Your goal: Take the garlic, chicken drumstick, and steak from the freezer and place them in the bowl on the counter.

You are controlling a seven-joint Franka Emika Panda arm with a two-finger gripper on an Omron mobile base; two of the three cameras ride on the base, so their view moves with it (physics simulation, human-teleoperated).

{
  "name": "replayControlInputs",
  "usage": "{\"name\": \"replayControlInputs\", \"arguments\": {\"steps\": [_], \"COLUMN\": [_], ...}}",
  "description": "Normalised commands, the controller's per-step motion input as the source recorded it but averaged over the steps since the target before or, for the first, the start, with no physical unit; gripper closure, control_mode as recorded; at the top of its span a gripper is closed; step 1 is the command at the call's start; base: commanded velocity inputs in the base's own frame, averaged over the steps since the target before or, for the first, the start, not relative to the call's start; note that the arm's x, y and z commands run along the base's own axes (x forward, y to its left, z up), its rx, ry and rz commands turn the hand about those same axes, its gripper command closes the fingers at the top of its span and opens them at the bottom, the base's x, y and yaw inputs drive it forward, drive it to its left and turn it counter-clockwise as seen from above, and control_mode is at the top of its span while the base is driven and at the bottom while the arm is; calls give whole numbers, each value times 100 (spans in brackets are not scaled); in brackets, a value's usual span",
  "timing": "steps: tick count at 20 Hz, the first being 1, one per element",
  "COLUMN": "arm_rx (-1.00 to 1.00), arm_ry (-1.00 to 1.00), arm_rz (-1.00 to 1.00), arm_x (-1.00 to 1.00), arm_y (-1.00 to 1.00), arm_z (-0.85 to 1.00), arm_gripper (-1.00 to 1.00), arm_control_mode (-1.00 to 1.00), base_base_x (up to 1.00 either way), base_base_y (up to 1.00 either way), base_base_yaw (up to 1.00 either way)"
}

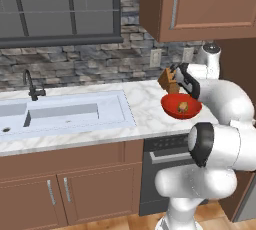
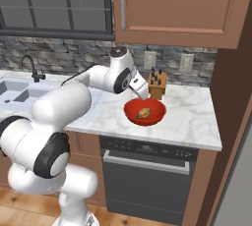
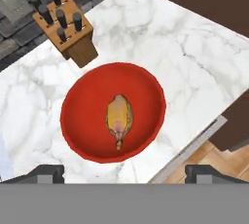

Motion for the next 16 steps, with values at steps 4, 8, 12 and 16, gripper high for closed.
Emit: {"name": "replayControlInputs", "arguments": {"steps": [4,8,12,16], "arm_rx": [-9,-3,0,1], "arm_ry": [-34,-24,-16,0], "arm_rz": [0,0,0,0], "arm_x": [-100,-100,-100,-25], "arm_y": [44,38,24,0], "arm_z": [-30,0,28,12], "arm_gripper": [-100,-100,-100,-100], "arm_control_mode": [-100,-100,-100,100], "base_base_x": [0,0,0,-75], "base_base_y": [0,0,0,0], "base_base_yaw": [0,0,0,0]}}
